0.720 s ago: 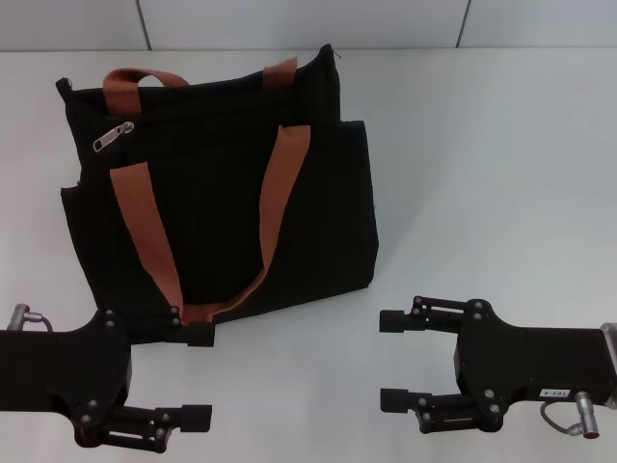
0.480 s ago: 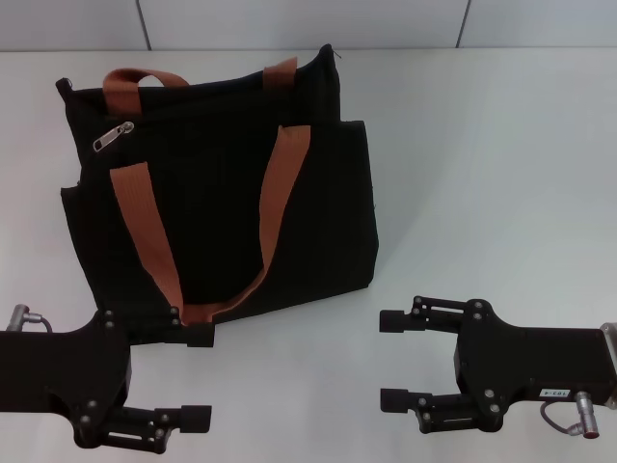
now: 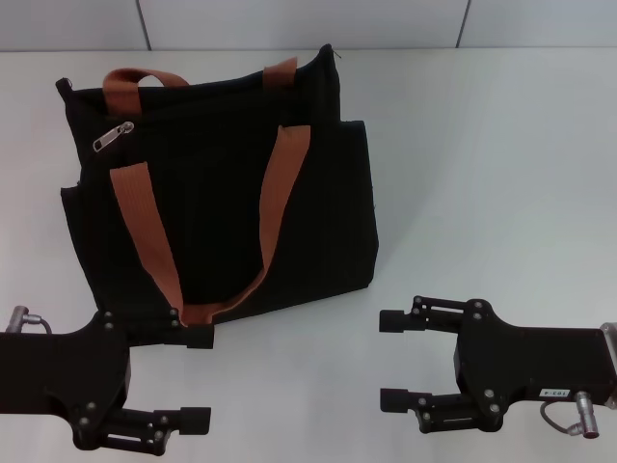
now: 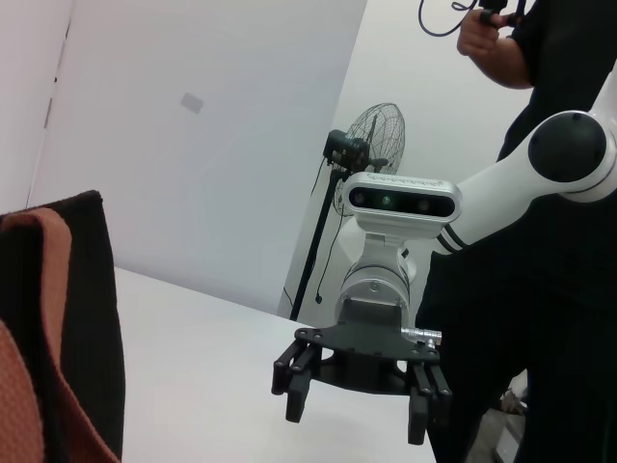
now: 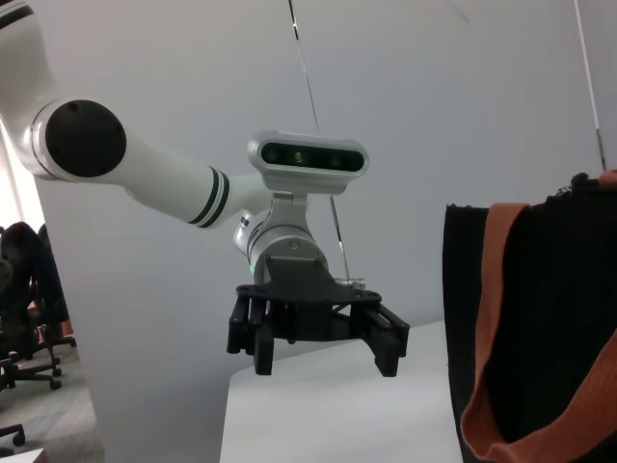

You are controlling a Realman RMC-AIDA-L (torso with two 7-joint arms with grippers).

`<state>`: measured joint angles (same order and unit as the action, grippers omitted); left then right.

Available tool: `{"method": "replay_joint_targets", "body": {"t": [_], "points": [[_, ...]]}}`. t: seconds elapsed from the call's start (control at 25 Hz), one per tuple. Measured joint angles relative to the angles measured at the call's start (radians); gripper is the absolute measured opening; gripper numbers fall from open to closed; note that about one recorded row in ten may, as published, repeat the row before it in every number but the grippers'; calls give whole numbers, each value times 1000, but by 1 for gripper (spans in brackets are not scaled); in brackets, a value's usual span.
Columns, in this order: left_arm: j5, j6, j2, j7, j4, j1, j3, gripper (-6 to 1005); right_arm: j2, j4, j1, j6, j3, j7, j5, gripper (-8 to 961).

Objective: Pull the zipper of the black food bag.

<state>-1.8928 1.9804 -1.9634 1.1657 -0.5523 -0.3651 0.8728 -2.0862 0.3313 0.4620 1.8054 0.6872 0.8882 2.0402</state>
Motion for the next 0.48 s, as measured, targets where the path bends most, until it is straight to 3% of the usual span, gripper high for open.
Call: {"method": "replay_joint_targets", "body": {"t": [0.48], "points": [[2, 3, 0, -2, -1, 2, 0, 778, 0, 0, 2, 0, -2, 0, 0, 777]]}}
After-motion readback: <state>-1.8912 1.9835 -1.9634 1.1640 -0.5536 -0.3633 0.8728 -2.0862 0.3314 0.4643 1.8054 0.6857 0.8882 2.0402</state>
